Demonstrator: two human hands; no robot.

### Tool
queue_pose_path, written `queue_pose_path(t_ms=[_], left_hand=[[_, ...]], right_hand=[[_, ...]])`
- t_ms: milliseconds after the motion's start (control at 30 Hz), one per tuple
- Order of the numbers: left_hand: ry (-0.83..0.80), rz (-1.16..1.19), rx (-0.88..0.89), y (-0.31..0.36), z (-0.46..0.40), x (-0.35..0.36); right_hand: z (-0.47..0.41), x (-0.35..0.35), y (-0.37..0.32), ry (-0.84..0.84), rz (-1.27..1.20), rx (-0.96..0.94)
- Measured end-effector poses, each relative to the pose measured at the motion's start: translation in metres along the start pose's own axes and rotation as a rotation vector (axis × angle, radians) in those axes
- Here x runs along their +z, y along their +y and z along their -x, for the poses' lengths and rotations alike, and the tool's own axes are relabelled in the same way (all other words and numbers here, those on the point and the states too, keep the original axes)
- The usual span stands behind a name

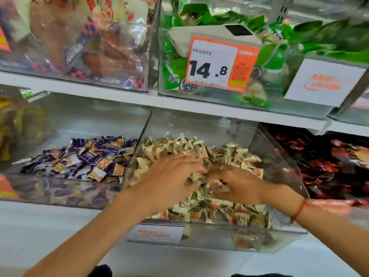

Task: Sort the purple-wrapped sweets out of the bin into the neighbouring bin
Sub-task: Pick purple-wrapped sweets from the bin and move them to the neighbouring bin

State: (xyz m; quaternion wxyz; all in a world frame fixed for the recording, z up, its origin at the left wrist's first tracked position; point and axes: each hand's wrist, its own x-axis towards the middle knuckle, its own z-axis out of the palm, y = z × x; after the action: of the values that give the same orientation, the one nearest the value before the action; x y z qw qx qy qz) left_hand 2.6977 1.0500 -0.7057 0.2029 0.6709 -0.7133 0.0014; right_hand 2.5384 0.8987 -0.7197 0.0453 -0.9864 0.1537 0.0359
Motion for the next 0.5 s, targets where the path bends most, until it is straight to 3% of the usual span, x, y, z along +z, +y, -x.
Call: queue_pose_path(t_ms=[100,267,367,500], left_hand=[[-0.206,-0.259,0.042,-0.006,-0.017,0.026],[-0.217,-0.332,0.009,-0.012,-0.017,0.035],[-0.192,-0.329,-0.009,-0.015,-0.013,0.035],[-0.138,-0.301,-0.031,-0.015,-0.009,0.034]], right_hand=[[0.008,0.023,0.004,-0.165,0.205,0.018],[0.024,0.027,0.008,-0.302,0.3,-0.017],[0.032,0.015,0.008,-0.421,0.234,-0.03],[0.047,-0.013,0.01,-0.567,-0.065,0.036]])
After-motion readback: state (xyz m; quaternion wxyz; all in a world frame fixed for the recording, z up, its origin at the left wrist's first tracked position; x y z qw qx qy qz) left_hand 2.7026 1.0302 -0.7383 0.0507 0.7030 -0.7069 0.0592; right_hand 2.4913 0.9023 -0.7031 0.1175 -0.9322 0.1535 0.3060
